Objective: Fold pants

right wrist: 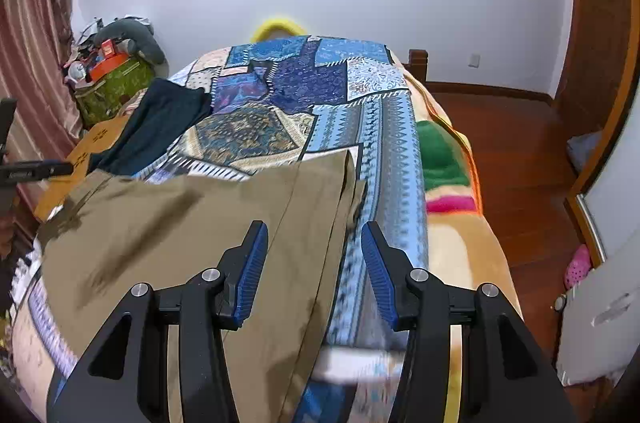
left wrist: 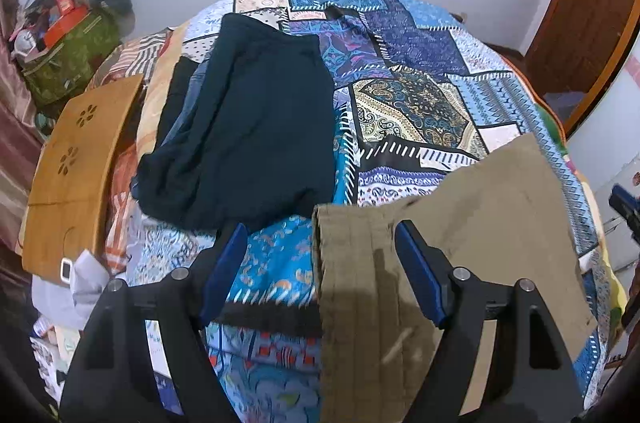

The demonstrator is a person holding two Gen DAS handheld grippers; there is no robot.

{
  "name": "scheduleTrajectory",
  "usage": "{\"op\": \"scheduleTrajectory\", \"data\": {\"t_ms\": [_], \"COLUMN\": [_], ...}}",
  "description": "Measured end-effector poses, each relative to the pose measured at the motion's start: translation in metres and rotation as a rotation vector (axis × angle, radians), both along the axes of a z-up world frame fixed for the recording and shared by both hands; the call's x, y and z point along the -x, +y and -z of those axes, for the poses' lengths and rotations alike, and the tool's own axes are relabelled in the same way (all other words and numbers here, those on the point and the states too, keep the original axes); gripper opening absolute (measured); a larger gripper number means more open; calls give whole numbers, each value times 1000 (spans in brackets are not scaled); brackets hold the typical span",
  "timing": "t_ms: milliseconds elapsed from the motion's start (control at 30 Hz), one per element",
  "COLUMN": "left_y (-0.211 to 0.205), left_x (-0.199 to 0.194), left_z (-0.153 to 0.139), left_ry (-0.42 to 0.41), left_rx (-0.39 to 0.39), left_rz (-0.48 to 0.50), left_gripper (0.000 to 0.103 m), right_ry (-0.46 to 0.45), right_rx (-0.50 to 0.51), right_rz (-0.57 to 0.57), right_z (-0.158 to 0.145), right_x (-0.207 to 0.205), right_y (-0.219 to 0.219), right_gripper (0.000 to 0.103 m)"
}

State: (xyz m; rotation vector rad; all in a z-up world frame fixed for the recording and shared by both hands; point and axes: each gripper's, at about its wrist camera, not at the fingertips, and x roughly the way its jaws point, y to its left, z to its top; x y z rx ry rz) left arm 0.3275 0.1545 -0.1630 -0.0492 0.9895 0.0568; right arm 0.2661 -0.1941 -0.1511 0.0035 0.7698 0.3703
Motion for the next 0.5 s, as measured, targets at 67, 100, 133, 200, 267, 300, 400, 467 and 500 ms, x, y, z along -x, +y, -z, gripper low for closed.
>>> {"op": "scheduleTrajectory", "data": {"t_ms": [67, 100, 133, 200, 267, 300, 400, 467, 500], "left_y": [-2, -3, -4, -7, -11, -13, -14, -12, -12], "left_x": [-11, -17, -21, -29, -36, -40, -48, -51, -52], "left_z": [3, 5, 7, 13, 20, 25, 36, 42, 45], "left_ry": [7, 11, 16, 31, 50, 62, 92, 105, 112], "left_rx": [-7, -4, 1, 4, -4, -14, -29, -12, -7], "left_rz": [3, 6, 12, 26, 43, 53, 64, 63, 67], "left_gripper": [82, 83, 86, 86, 87, 87, 87, 87, 87], "right_ry": [13, 19, 27, 60, 90, 109, 155, 179, 189], "right_rx": [-4, -1, 5, 16, 12, 10, 3, 8, 16], "right_rz": [-9, -13, -14, -10, -3, 1, 3, -6, -7], "right_z": [6, 9, 12, 23, 31, 37, 52, 61, 66], "right_x": [-21, -31, -41, -67, -85, -95, -121, -137, -144], "right_y": [2, 3, 5, 9, 9, 10, 14, 19, 22], "right_gripper": [45, 45, 45, 45, 45, 45, 45, 45, 45]}}
